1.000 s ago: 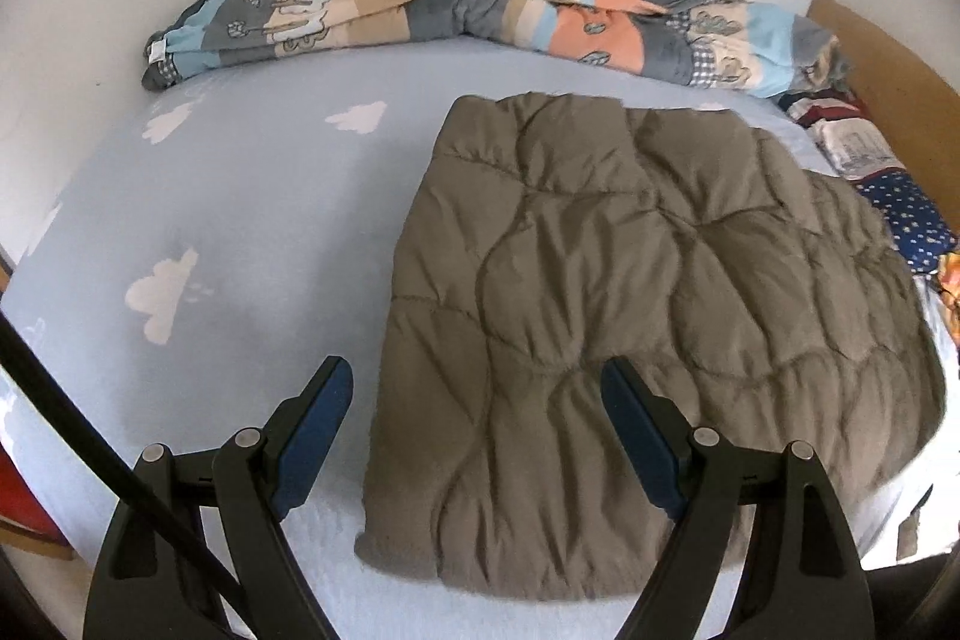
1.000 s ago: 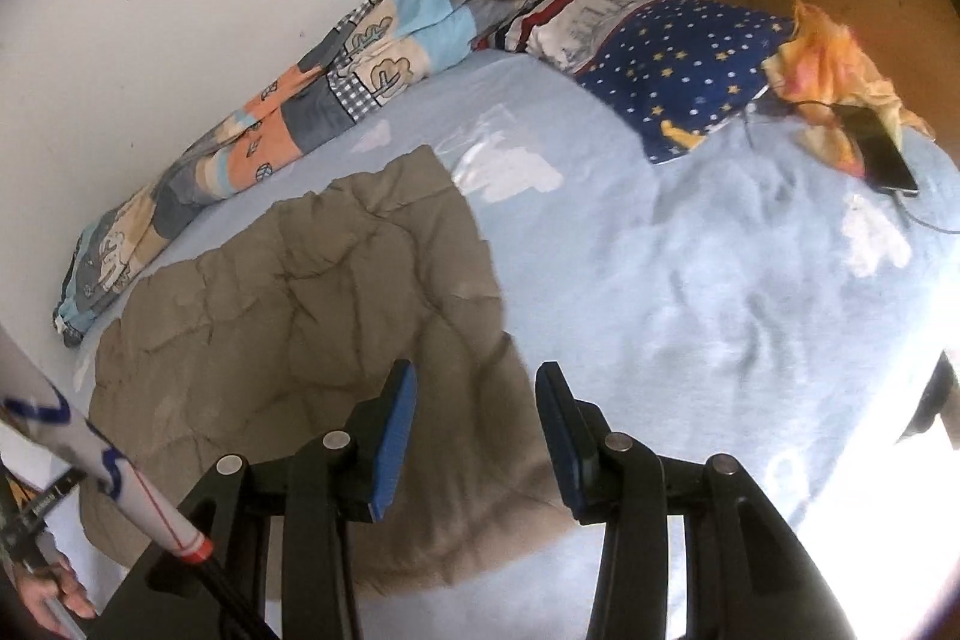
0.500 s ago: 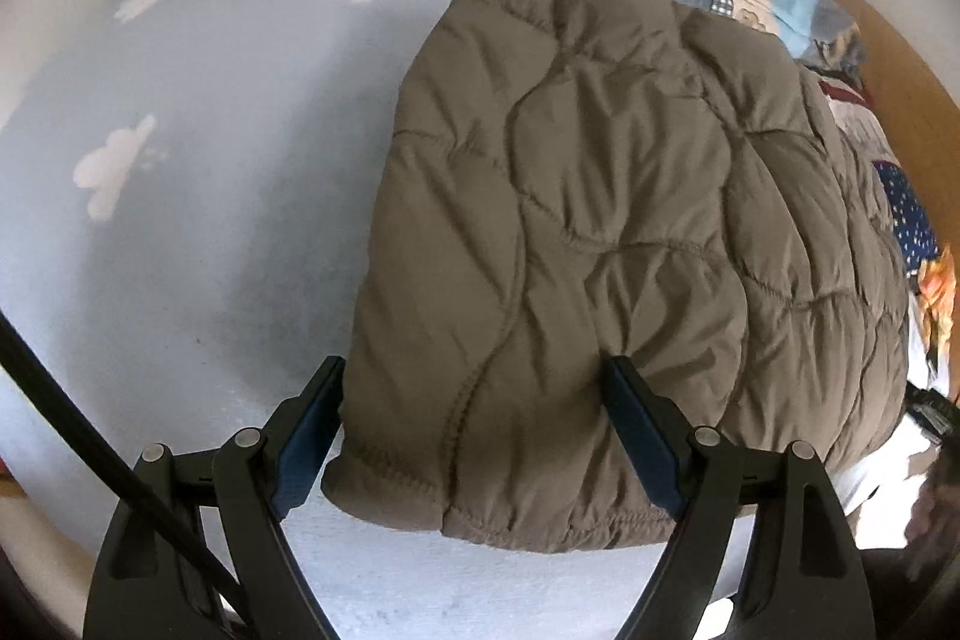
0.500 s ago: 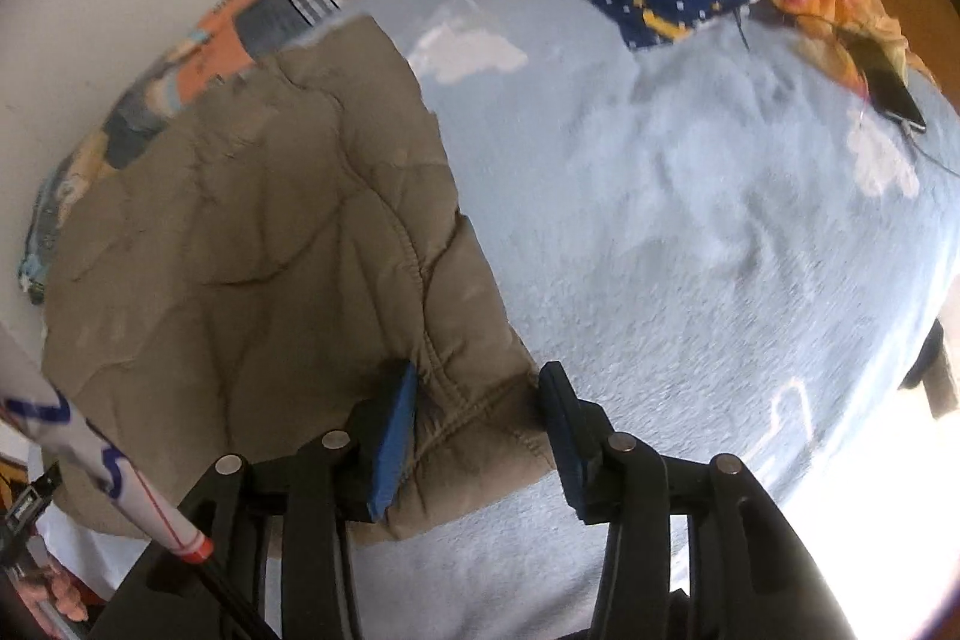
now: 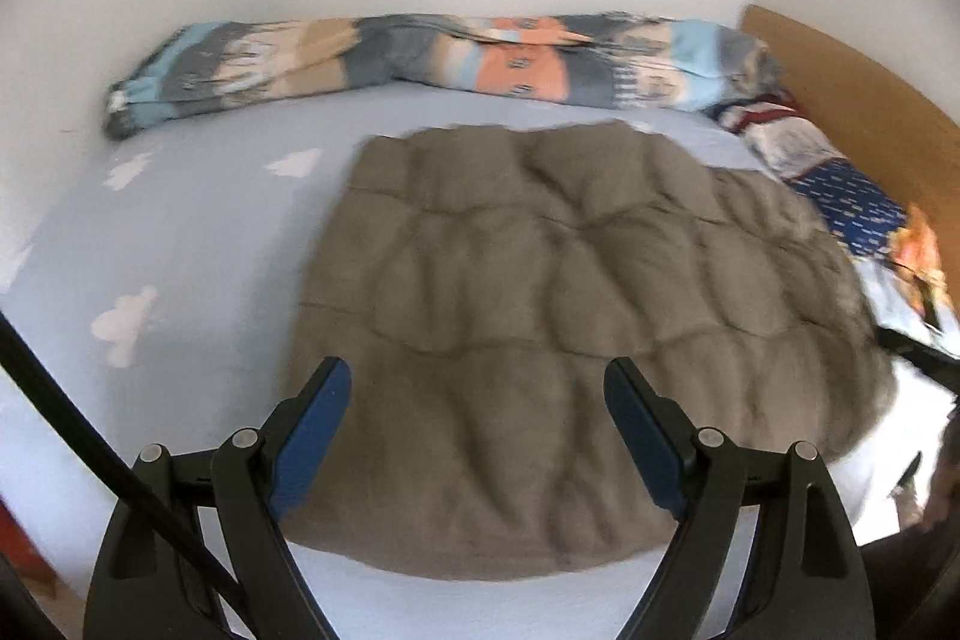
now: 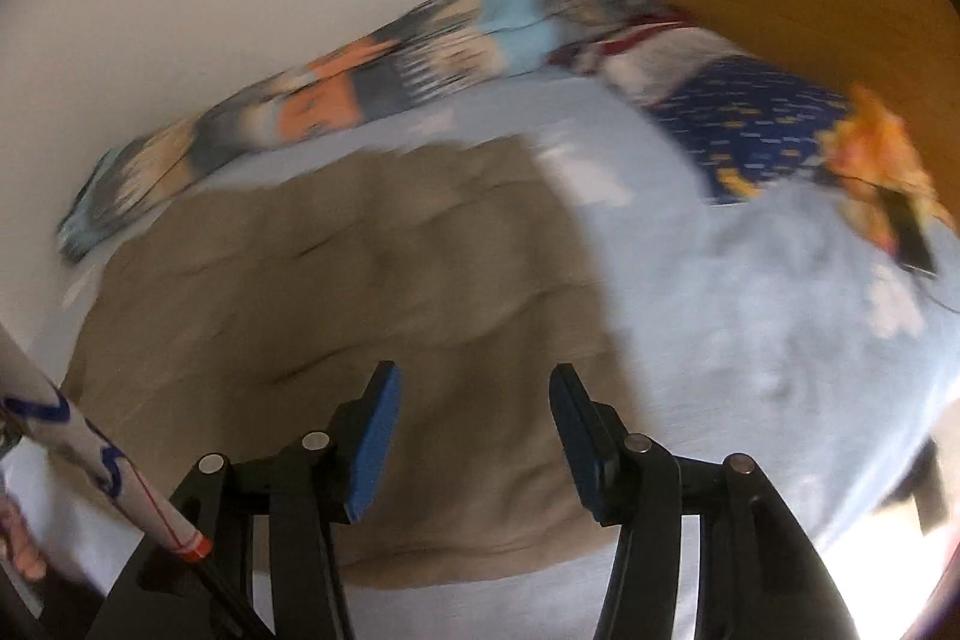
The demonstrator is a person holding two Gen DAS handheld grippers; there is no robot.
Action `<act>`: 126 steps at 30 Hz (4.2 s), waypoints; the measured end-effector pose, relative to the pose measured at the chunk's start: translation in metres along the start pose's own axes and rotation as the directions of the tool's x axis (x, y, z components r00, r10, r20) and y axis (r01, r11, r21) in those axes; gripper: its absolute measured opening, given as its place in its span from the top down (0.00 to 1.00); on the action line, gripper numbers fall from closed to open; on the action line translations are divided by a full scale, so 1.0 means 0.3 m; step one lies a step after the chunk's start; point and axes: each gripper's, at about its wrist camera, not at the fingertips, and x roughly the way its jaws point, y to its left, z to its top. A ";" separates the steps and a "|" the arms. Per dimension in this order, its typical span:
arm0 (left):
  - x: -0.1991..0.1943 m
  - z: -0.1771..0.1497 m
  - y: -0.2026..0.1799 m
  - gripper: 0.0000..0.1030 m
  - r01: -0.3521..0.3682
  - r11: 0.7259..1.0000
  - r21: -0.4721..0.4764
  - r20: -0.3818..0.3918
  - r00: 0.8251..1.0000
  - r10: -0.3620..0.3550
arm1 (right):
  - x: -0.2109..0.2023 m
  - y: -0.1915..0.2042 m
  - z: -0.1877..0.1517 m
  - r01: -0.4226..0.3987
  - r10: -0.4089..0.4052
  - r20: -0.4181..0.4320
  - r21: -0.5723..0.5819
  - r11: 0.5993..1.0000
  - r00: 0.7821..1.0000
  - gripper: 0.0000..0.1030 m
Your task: Fold large clothes
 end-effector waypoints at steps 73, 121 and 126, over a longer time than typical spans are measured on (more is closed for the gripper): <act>-0.101 -0.266 -0.170 0.16 -0.146 0.988 0.058 -0.071 0.986 0.150 | -0.088 0.299 -0.313 -0.070 0.061 -0.135 -0.066 0.995 0.989 0.32; -0.789 -0.146 -0.218 0.04 -0.226 0.974 0.028 0.200 0.956 0.216 | -0.842 0.478 -0.248 -0.136 0.166 0.170 -0.174 0.975 0.971 0.06; -0.722 -0.147 -0.223 0.04 -0.220 0.972 0.078 0.125 0.970 0.209 | -0.804 0.491 -0.245 -0.086 0.116 0.165 -0.179 0.980 0.979 0.06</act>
